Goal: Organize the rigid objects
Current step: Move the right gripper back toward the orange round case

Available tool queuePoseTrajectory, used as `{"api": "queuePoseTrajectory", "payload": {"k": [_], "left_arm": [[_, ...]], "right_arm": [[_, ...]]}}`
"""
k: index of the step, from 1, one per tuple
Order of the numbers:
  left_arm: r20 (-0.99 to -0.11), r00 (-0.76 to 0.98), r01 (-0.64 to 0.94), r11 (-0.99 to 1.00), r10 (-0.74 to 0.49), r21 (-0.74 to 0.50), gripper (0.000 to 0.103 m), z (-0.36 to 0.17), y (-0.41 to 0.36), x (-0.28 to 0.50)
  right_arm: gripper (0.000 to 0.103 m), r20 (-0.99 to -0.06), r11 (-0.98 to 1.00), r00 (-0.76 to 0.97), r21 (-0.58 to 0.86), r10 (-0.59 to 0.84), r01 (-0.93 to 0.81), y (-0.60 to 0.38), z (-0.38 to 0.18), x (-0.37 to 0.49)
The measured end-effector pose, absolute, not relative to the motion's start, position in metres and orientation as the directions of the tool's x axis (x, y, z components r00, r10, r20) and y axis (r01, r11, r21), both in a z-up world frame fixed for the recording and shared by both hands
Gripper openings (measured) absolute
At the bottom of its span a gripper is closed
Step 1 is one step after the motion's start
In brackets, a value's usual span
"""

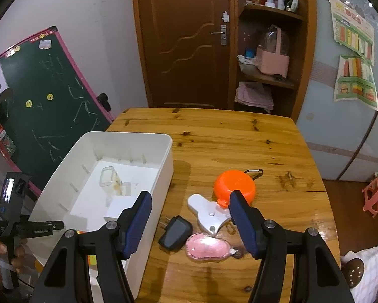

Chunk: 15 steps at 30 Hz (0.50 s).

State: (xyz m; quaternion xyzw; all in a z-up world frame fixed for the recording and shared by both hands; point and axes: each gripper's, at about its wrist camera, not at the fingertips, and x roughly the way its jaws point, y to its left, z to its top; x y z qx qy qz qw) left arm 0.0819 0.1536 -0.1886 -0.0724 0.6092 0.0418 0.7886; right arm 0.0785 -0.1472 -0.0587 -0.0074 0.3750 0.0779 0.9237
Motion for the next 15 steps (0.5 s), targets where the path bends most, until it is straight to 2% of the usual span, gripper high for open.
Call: {"api": "queuePoseTrajectory", "payload": {"k": [15], "left_arm": [[-0.967, 0.253, -0.15, 0.987, -0.025, -0.065, 0.03, -0.189, 0.152, 0.081]], "right_arm": [[0.065, -0.725, 0.996, 0.685, 0.019, 0.072, -0.084, -0.174, -0.082, 0.106]]}}
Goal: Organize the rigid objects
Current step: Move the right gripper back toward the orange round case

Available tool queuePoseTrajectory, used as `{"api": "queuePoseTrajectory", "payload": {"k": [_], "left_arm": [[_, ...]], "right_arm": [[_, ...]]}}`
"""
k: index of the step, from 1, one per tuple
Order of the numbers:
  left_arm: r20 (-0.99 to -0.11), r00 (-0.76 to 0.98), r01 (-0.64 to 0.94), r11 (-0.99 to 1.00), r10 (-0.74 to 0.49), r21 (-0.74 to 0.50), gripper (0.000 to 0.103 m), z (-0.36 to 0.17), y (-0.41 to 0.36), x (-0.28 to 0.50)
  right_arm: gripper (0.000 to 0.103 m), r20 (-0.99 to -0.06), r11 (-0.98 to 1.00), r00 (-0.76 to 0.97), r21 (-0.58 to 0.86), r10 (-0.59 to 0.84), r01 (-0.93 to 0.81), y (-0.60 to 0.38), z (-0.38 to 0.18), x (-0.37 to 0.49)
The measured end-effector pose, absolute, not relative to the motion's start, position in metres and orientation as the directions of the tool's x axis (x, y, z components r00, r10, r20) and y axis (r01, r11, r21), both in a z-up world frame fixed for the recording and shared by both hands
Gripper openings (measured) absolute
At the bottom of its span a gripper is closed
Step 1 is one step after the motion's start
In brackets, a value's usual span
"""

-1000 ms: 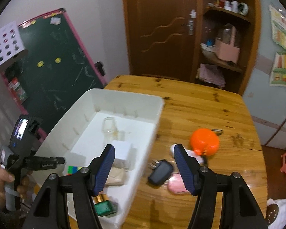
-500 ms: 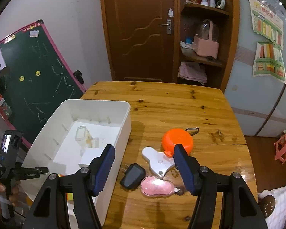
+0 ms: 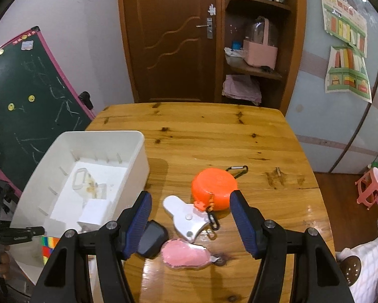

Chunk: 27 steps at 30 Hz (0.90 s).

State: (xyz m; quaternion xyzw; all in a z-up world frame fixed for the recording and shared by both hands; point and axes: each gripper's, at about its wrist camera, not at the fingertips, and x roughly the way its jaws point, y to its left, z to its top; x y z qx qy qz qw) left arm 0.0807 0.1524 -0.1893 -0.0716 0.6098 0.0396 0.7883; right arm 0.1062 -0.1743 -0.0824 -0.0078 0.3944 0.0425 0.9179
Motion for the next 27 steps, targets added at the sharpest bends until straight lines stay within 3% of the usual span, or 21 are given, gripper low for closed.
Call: {"api": "queuePoseTrajectory", "payload": {"k": [17, 27], "left_arm": [[-0.968, 0.25, -0.149, 0.987, -0.021, -0.06, 0.03, -0.19, 0.152, 0.083], [-0.97, 0.244, -0.153, 0.987, -0.01, -0.048, 0.031, -0.189, 0.15, 0.084]], "right_arm": [[0.065, -0.79, 0.988, 0.594, 0.137, 0.151, -0.069, -0.219, -0.134, 0.14], [0.065, -0.806, 0.973, 0.567, 0.228, 0.172, 0.028, -0.217, -0.157, 0.181]]}}
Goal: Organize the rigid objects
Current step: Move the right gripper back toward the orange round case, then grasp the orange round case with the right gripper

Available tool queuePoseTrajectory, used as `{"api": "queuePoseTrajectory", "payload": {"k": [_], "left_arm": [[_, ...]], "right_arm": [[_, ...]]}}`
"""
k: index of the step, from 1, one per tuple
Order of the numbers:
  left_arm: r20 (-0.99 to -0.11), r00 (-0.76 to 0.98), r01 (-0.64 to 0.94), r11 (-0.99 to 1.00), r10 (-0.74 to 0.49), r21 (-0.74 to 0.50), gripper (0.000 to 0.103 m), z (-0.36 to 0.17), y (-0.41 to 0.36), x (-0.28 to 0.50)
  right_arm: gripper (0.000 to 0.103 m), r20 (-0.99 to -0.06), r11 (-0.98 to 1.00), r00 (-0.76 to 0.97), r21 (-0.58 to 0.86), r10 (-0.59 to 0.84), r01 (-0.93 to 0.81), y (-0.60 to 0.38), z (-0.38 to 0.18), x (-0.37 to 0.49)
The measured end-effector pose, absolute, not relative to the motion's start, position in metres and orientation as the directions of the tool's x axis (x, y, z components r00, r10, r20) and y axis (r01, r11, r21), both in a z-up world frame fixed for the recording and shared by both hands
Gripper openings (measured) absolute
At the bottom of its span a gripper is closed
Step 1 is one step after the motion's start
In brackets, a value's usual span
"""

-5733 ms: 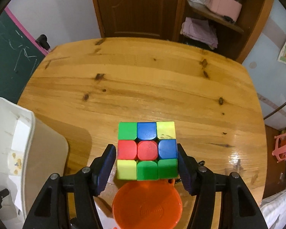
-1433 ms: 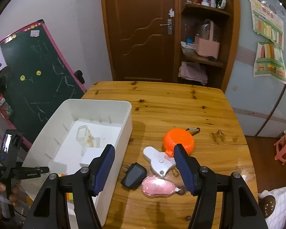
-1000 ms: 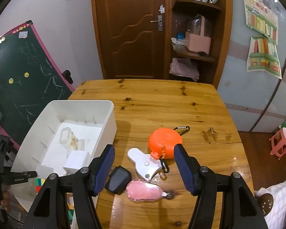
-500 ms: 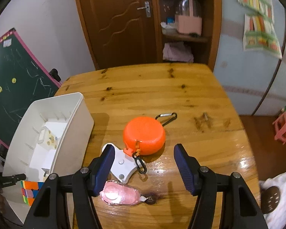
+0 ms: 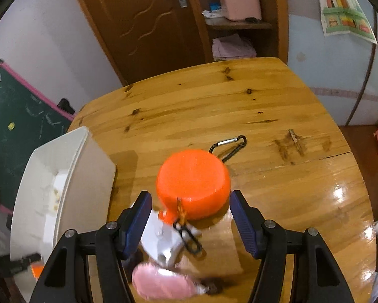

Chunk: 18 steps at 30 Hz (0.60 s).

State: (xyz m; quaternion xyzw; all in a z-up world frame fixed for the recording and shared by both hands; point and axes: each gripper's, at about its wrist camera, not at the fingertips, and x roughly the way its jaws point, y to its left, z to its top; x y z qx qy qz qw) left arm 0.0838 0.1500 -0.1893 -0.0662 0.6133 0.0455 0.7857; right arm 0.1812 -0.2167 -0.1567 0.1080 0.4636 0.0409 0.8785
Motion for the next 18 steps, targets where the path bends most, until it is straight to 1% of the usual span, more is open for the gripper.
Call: {"api": "queuePoseTrajectory", "payload": {"k": [2, 4, 8, 14, 18], "left_arm": [[-0.97, 0.244, -0.153, 0.987, -0.01, -0.048, 0.03, -0.189, 0.15, 0.083], [-0.97, 0.244, -0.153, 0.987, -0.012, -0.05, 0.03, -0.189, 0.15, 0.083], [-0.971, 0.24, -0.15, 0.988, -0.01, -0.047, 0.031, -0.189, 0.15, 0.084], [-0.974, 0.228, -0.148, 0.989, 0.009, -0.025, 0.03, -0.19, 0.147, 0.085], [-0.974, 0.227, -0.153, 0.988, 0.014, -0.021, 0.031, -0.19, 0.146, 0.085]], "right_arm": [[0.065, -0.809, 0.977, 0.565, 0.211, 0.161, 0.025, -0.212, -0.159, 0.187], [0.066, -0.818, 0.986, 0.564, 0.162, 0.115, 0.035, -0.206, -0.163, 0.193], [0.071, -0.821, 0.993, 0.566, 0.115, 0.076, 0.033, -0.199, -0.167, 0.199], [0.081, -0.834, 0.991, 0.547, 0.124, 0.078, 0.048, -0.202, -0.176, 0.208], [0.082, -0.844, 0.989, 0.529, 0.138, 0.089, 0.054, -0.202, -0.182, 0.213]]}}
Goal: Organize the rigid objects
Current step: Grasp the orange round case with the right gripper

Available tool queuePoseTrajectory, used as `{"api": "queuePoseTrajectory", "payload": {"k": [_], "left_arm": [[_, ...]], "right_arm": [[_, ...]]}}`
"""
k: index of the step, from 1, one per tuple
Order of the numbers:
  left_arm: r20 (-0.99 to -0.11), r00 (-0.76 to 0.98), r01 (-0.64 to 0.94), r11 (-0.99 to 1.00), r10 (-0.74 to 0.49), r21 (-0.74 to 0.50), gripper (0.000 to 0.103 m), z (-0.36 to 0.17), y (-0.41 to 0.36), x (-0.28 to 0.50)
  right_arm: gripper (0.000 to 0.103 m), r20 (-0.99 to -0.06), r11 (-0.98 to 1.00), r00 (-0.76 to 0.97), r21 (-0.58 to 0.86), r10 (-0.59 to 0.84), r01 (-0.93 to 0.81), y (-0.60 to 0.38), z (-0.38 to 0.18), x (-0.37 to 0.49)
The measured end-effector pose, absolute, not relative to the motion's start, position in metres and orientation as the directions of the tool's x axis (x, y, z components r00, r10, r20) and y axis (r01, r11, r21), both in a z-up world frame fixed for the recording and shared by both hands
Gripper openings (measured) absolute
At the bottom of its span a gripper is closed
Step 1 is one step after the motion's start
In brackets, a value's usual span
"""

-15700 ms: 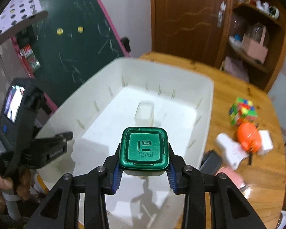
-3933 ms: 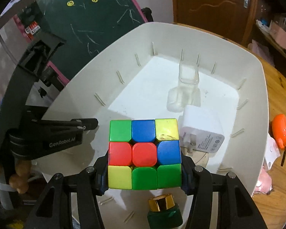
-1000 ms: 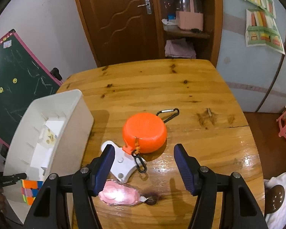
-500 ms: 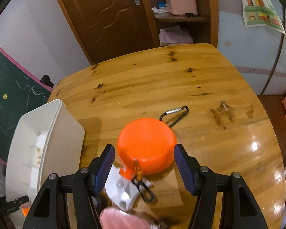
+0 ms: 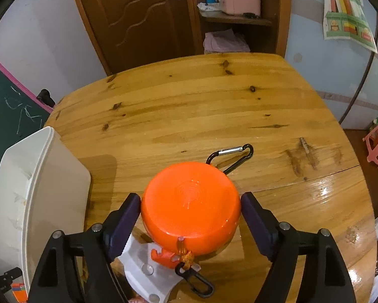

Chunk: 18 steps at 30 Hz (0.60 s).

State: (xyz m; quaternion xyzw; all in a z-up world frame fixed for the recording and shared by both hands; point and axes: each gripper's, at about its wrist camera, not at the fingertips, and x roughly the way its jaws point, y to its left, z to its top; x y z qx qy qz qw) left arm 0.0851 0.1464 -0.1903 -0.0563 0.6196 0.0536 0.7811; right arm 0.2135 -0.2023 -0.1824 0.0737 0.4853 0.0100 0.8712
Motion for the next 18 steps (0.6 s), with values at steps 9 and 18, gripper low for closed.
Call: {"api": "queuePoseTrajectory", "payload": {"k": [9, 18], "left_arm": [[-0.975, 0.219, -0.155, 0.988, 0.024, -0.011, 0.03, -0.191, 0.146, 0.086], [-0.975, 0.22, -0.157, 0.988, 0.023, -0.012, 0.031, -0.19, 0.146, 0.086]], "right_arm": [[0.082, -0.866, 0.989, 0.491, 0.138, 0.092, 0.058, -0.199, -0.198, 0.221], [0.081, -0.854, 0.988, 0.513, 0.137, 0.081, 0.072, -0.2, -0.194, 0.212]]}}
